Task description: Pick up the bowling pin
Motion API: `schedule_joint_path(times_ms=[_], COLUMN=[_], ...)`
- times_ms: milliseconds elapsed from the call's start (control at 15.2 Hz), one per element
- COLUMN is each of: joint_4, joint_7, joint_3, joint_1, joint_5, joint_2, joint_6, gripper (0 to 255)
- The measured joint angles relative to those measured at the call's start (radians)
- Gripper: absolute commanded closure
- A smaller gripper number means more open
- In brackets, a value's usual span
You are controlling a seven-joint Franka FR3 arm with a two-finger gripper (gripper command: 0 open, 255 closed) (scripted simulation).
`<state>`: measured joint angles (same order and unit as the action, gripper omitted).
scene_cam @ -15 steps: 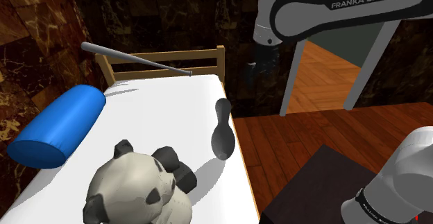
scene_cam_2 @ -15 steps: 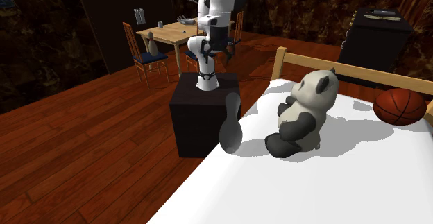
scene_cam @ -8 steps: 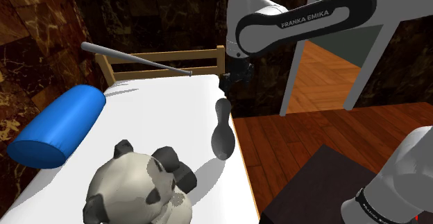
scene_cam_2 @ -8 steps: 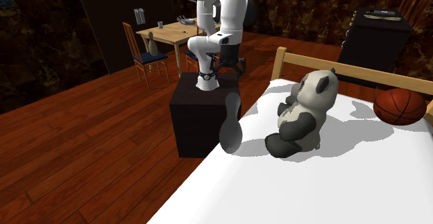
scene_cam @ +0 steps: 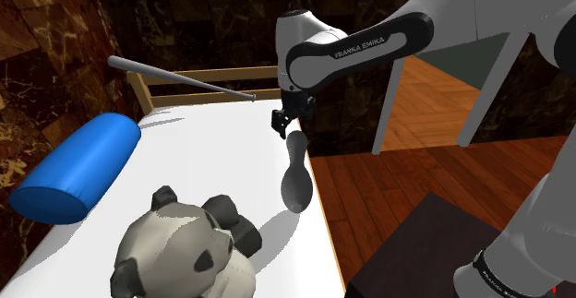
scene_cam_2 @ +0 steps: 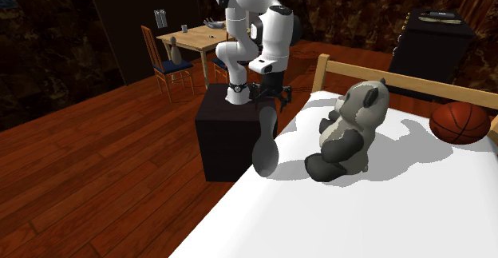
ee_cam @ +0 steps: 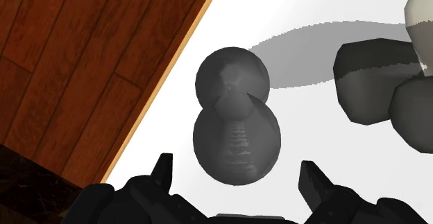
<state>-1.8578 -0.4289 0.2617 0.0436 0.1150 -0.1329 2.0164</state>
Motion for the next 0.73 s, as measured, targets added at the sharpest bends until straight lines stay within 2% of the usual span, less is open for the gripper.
schedule_joint_path(times_ms=[330, 396, 726], joint_4=[-0.044, -0.046, -0.046], joint_7=[-0.011, -0.012, -0.012], joint_3=[-0.001, -0.001, -0.002], joint_1=[0.002, 0.001, 0.001], joint_5=[0.010, 0.011, 0.012], joint_2=[-0.021, -0.023, -0.024], joint_6=[0.063, 0.067, 0.072], gripper=[0, 255, 255])
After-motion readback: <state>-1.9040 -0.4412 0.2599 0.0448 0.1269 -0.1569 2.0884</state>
